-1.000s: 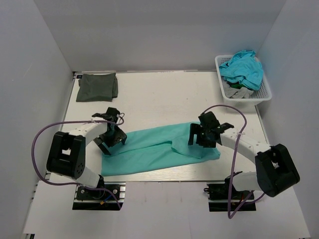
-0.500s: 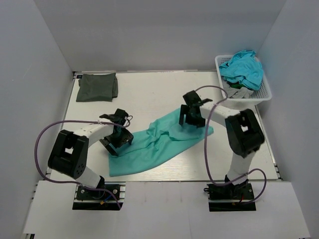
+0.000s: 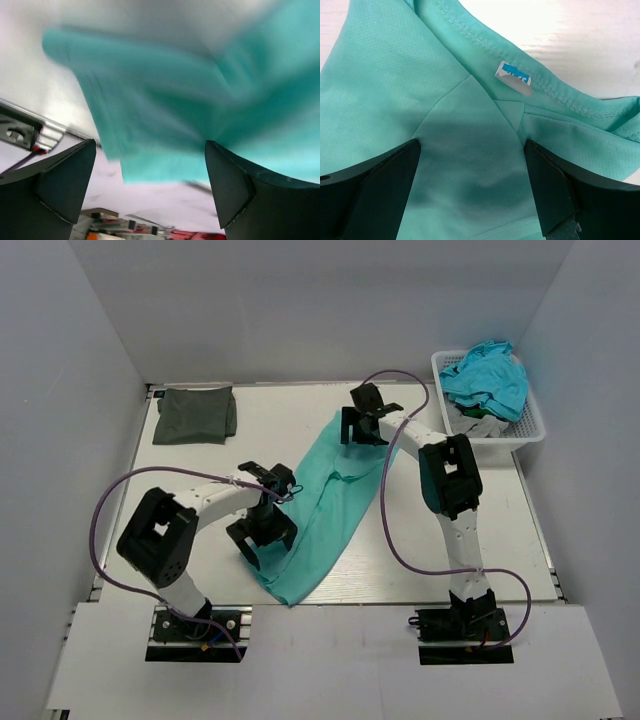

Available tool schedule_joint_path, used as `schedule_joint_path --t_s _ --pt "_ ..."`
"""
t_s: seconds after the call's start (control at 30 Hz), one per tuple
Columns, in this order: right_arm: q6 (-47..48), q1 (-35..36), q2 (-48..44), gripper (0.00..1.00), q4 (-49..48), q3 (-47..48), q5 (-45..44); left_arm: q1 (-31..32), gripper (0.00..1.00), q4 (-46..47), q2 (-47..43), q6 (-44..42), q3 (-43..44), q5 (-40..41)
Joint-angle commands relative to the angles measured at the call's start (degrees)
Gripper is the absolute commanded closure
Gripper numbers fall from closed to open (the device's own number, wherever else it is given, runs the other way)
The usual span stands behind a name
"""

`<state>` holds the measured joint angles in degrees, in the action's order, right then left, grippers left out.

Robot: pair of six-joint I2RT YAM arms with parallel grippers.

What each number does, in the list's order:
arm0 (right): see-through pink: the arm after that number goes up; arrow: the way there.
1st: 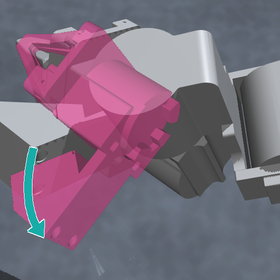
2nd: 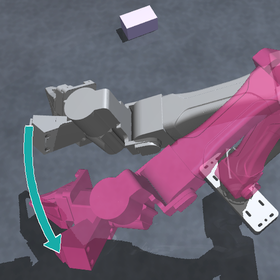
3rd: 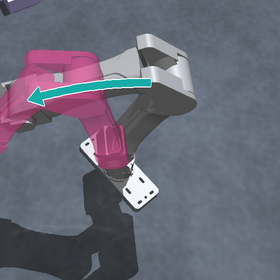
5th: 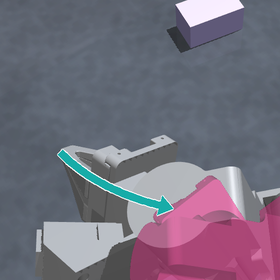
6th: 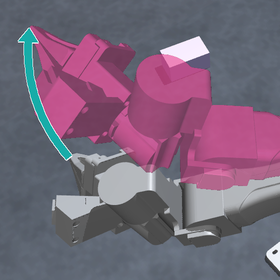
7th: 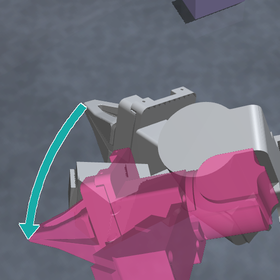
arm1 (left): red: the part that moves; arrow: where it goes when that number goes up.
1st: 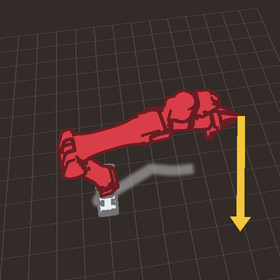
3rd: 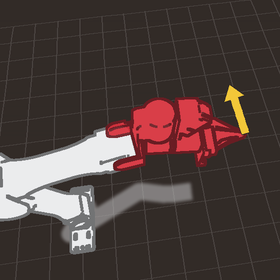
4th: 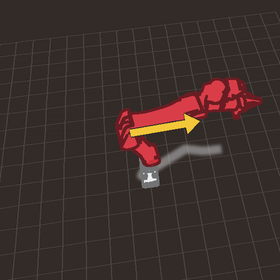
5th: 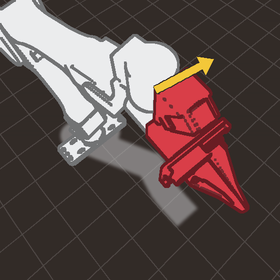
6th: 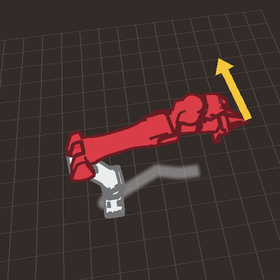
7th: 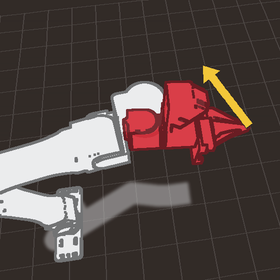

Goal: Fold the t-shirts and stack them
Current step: Rotate the tshirt 80 degrees

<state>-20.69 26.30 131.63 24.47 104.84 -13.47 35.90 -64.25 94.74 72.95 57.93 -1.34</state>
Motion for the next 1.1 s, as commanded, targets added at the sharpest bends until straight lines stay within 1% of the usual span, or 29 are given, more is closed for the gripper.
schedule_joint_path --t_s 0.0,0.03,0.1,0.2,0.3,0.33,0.37,0.4,0.43,0.47,0.5,0.57,0.6,0.63,0.67,0.77,0.8,0.9,0.97,1.0,1.07 --pt "3.6 0.2 -3.1 0.1 -4.1 -0.1 3.3 3.3 0.0 -6.8 -7.1 -0.2 6.0 2.5" --pt "3.8 0.3 -3.5 0.1 -4.3 0.4 3.5 3.9 0.0 -7.3 -8.3 -1.7 7.4 3.3" --pt "4.0 0.8 -5.3 0.1 -3.1 1.2 2.6 4.4 0.0 -9.0 -12.0 -2.3 8.0 6.3" --pt "3.3 1.7 -9.5 0.1 -3.2 -1.4 0.7 5.0 0.0 -11.2 -15.3 -2.8 8.7 10.4" --pt "1.8 3.2 -14.6 0.1 -5.0 -6.7 -1.5 5.0 0.0 -10.7 -19.6 -2.8 8.0 14.6" --pt "1.0 4.2 -16.7 0.1 -4.9 -10.0 -1.1 5.0 0.0 -10.2 -20.4 -3.3 8.0 15.6" --pt "-1.2 4.4 -17.8 0.1 -4.2 -11.2 -1.0 4.4 0.0 -9.6 -21.7 -4.6 8.0 17.4" --pt "-1.9 5.0 -19.6 0.1 -3.5 -12.5 -0.1 4.4 0.0 -9.6 -22.2 -4.7 8.0 18.4" --pt "-2.8 5.7 -21.7 0.1 -3.0 -16.6 1.0 4.4 0.0 -9.6 -22.2 -4.7 8.7 19.2" --pt "-5.3 6.3 -22.6 0.1 -2.2 -18.2 1.4 4.4 0.0 -8.9 -23.0 -6.2 8.7 20.3" --pt "-6.1 6.9 -25.5 0.1 -1.8 -21.4 3.2 4.4 0.0 -8.9 -24.2 -6.2 8.7 20.9" --pt "-9.0 7.6 -27.3 0.1 -2.0 -26.3 4.7 4.4 0.0 -7.0 -25.4 -7.8 8.7 22.5" --pt "-9.5 7.7 -29.7 0.1 -2.9 -28.0 8.3 4.4 0.0 -5.8 -26.4 -8.4 8.2 22.5" --pt "-9.5 7.9 -30.4 0.1 -3.5 -32.5 9.7 4.4 0.0 -4.8 -26.4 -9.2 8.2 23.0" --pt "-9.6 8.4 -30.9 0.1 -4.9 -33.7 11.1 3.8 0.0 -3.6 -27.1 -10.1 7.6 23.1" --pt "-8.6 9.6 -32.6 0.1 -9.4 -38.6 22.1 3.8 0.0 0.3 -27.7 -12.4 6.9 22.5" --pt "-8.4 9.8 -32.4 0.1 -10.9 -39.5 22.9 3.8 0.0 2.3 -27.7 -13.1 6.9 21.9" --pt "-7.1 9.7 -30.2 0.1 -11.5 -39.6 21.9 3.8 0.0 4.6 -27.2 -14.5 6.4 21.2" --pt "-7.0 8.8 -27.8 0.1 -11.5 -38.9 20.8 3.8 0.0 4.6 -27.2 -14.5 6.4 20.7" --pt "-7.7 8.6 -27.1 0.1 -9.9 -38.7 20.1 3.8 0.0 4.6 -27.2 -14.5 6.4 20.7" --pt "-8.3 7.2 -26.4 0.1 -9.8 -39.5 18.3 3.8 0.0 2.9 -27.2 -14.5 6.4 21.4"
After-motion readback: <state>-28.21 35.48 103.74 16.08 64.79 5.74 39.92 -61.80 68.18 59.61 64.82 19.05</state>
